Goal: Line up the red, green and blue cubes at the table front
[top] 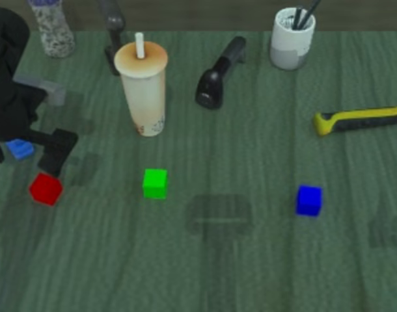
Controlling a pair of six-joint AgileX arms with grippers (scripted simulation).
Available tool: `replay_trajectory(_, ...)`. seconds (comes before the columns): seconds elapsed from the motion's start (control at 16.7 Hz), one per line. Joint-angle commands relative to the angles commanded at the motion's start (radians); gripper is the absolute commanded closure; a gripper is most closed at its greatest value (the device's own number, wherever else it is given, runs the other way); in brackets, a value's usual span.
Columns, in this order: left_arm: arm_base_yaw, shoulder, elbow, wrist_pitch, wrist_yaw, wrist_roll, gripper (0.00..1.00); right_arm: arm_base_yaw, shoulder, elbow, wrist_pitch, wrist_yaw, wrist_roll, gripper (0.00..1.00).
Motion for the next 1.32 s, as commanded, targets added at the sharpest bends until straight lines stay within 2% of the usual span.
replay_trajectory(0.42, 0.004, 0.01, -0.009, 0.017, 0.0, 0.001, 0.0, 0.0, 0.0, 0.0, 0.0, 0.0, 0.0, 0.0)
replay_trajectory(0.84, 0.001, 0.138, -0.137, 0.28, 0.001, 0.004, 0.0, 0.0, 0.0, 0.0, 0.0, 0.0, 0.0, 0.0)
replay_trajectory(1.2, 0.001, 0.161, -0.158, 0.317, 0.001, 0.004, 0.0, 0.0, 0.0, 0.0, 0.0, 0.0, 0.0, 0.0)
replay_trajectory(1.32, 0.001, 0.161, -0.158, 0.317, 0.001, 0.004, 0.15, 0.0, 0.0, 0.0, 0.0, 0.0, 0.0, 0.0)
